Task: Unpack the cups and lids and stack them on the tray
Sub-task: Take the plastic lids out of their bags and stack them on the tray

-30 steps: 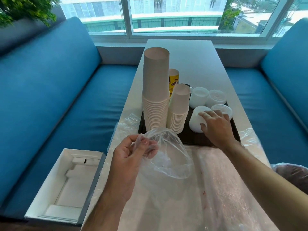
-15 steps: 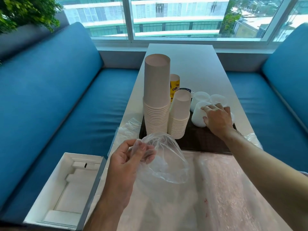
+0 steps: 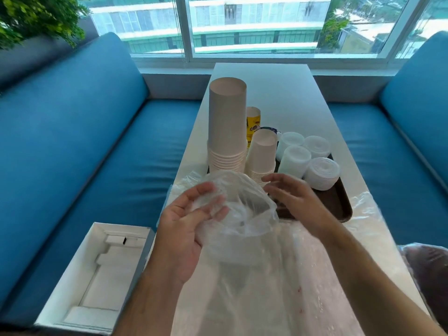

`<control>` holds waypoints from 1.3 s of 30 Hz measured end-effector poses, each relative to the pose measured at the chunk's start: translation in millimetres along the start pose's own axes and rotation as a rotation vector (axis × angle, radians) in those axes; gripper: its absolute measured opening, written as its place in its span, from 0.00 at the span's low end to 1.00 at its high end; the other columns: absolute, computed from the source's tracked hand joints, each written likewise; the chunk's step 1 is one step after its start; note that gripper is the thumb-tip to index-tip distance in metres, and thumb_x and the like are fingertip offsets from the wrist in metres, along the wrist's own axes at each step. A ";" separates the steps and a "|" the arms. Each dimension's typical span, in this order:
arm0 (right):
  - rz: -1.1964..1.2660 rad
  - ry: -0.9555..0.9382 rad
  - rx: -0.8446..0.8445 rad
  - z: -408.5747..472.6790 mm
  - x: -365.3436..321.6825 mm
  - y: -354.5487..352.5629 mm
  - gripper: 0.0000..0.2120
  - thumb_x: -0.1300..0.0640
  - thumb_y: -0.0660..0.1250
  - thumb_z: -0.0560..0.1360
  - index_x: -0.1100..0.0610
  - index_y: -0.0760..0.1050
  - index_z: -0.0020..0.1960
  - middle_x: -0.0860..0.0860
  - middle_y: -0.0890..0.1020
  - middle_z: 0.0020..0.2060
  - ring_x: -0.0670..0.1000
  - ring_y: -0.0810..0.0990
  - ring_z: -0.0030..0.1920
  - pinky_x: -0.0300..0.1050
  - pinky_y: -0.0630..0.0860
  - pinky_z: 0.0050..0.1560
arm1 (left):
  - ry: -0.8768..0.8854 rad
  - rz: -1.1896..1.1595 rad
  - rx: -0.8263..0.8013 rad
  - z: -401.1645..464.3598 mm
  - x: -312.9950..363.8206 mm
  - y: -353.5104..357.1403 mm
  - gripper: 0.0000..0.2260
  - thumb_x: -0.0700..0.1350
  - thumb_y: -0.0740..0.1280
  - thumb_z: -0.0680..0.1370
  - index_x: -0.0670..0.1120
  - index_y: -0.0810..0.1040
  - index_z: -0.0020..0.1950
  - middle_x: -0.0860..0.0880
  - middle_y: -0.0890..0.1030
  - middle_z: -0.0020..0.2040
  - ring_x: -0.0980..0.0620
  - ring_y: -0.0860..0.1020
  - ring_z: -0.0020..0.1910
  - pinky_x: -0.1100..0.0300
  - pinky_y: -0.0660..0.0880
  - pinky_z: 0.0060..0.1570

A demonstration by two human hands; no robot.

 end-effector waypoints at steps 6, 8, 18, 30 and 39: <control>0.700 0.494 -0.214 -52.1 53.4 68.6 0.24 0.41 0.62 0.76 0.53 0.77 0.65 0.57 0.83 0.54 0.57 0.83 0.49 0.54 0.79 0.48 | -0.048 -0.416 -0.001 9.2 6.2 5.1 0.23 0.23 0.55 0.69 0.41 0.85 0.48 0.45 0.85 0.51 0.44 0.85 0.52 0.54 0.84 0.40; 0.816 0.494 -0.416 -65.7 41.5 98.3 0.25 0.38 0.61 0.78 0.52 0.76 0.68 0.58 0.81 0.63 0.62 0.82 0.57 0.58 0.80 0.53 | -0.034 -0.443 -0.020 11.5 8.5 5.5 0.25 0.24 0.55 0.65 0.43 0.87 0.42 0.46 0.86 0.50 0.46 0.86 0.50 0.55 0.83 0.38; 0.715 0.079 -0.109 -40.4 -13.4 59.7 0.27 0.60 0.80 0.67 0.55 0.76 0.63 0.64 0.80 0.48 0.55 0.82 0.39 0.46 0.83 0.39 | 0.195 0.006 0.016 12.0 38.3 -30.6 0.23 0.26 0.63 0.73 0.51 0.86 0.33 0.51 0.85 0.41 0.52 0.83 0.44 0.58 0.81 0.47; 0.576 -0.102 -0.082 -47.4 -37.9 23.1 0.18 0.67 0.75 0.63 0.54 0.76 0.49 0.51 0.77 0.36 0.48 0.77 0.38 0.40 0.80 0.43 | -0.106 0.525 0.060 13.5 34.6 -63.6 0.35 0.73 0.57 0.71 0.44 0.86 0.53 0.46 0.86 0.55 0.45 0.83 0.54 0.47 0.79 0.55; 0.110 -0.353 -0.194 -66.0 -78.7 41.6 0.20 0.77 0.75 0.67 0.52 0.78 0.40 0.54 0.75 0.32 0.51 0.74 0.38 0.41 0.75 0.46 | -0.182 0.593 0.054 11.8 12.8 -30.3 0.31 0.65 0.75 0.59 0.48 0.84 0.56 0.50 0.86 0.53 0.48 0.84 0.53 0.50 0.81 0.50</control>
Point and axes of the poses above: each hand's wrist, its own z-axis towards the middle knuckle, its own y-axis out of the palm, x = y × z, the point moved 10 cm from there along z, towards the middle knuckle
